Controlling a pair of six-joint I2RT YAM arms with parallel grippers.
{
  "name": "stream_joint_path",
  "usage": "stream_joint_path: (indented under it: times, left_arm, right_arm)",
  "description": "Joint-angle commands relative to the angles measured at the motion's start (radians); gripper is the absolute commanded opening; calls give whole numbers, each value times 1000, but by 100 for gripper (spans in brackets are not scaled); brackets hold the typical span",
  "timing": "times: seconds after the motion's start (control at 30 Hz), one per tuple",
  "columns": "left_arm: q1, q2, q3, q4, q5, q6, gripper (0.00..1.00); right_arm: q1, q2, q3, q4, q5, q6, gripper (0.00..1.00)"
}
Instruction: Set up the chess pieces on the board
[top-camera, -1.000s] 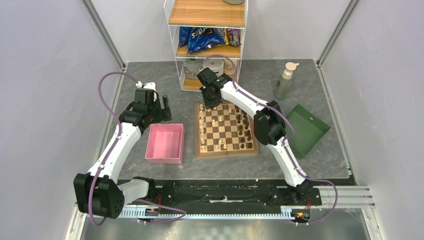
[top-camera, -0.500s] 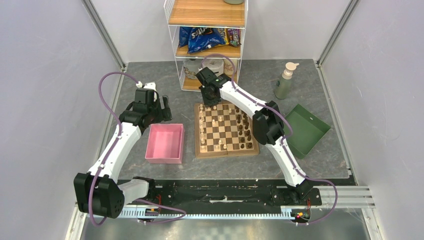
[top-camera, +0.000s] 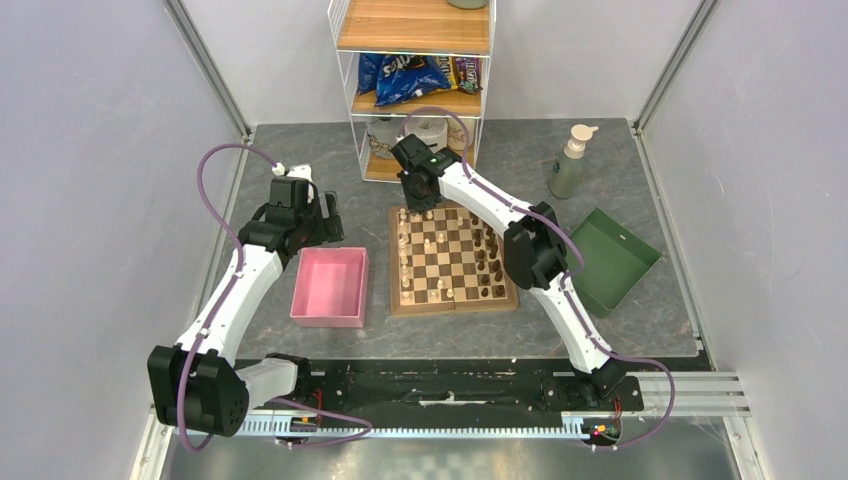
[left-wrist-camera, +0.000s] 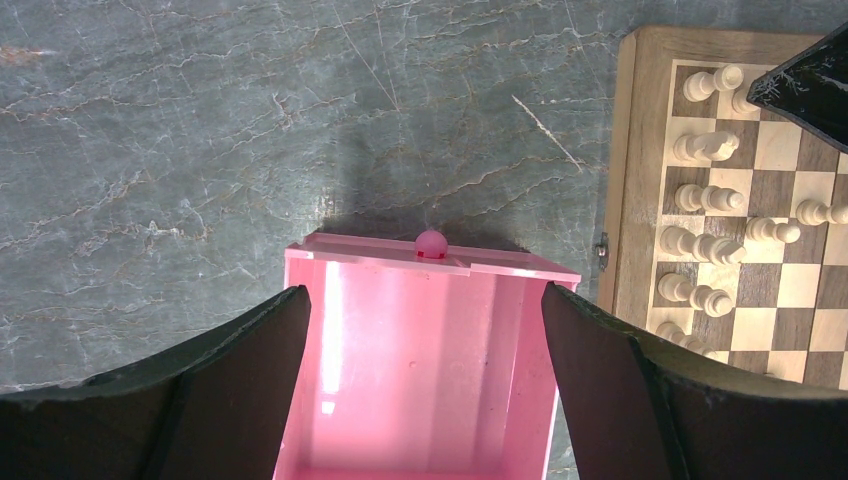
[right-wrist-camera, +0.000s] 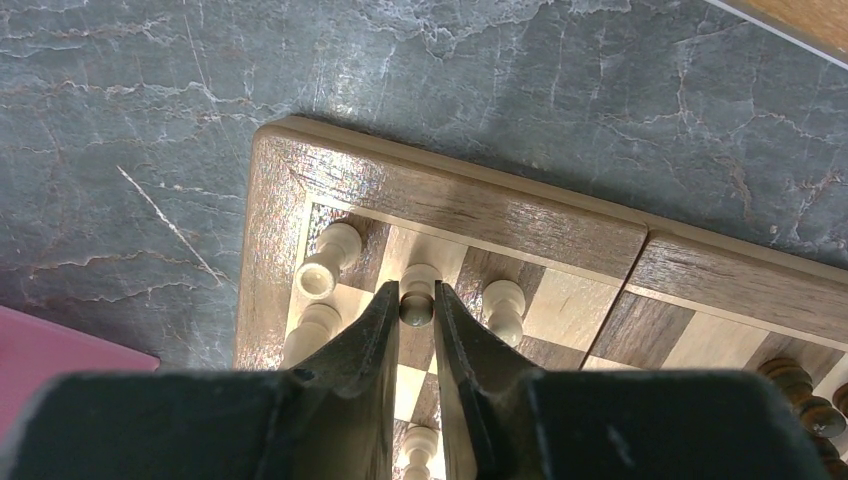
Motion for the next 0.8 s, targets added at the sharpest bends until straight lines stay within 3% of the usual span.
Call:
stream_joint_path:
  times: [0.0,0.43,0.77]
  left_arm:
    - [4,2,16,11,13,-20,93]
    - [3,-2,16,10,13,-19,93]
    - [4,-3,16,10,19,-19,93]
  right_arm:
    - [10,12,36,12,3,-11,25]
    - [10,-79,17,37,2,-24,43]
    - [5,-204,-112,68,71,-27,45]
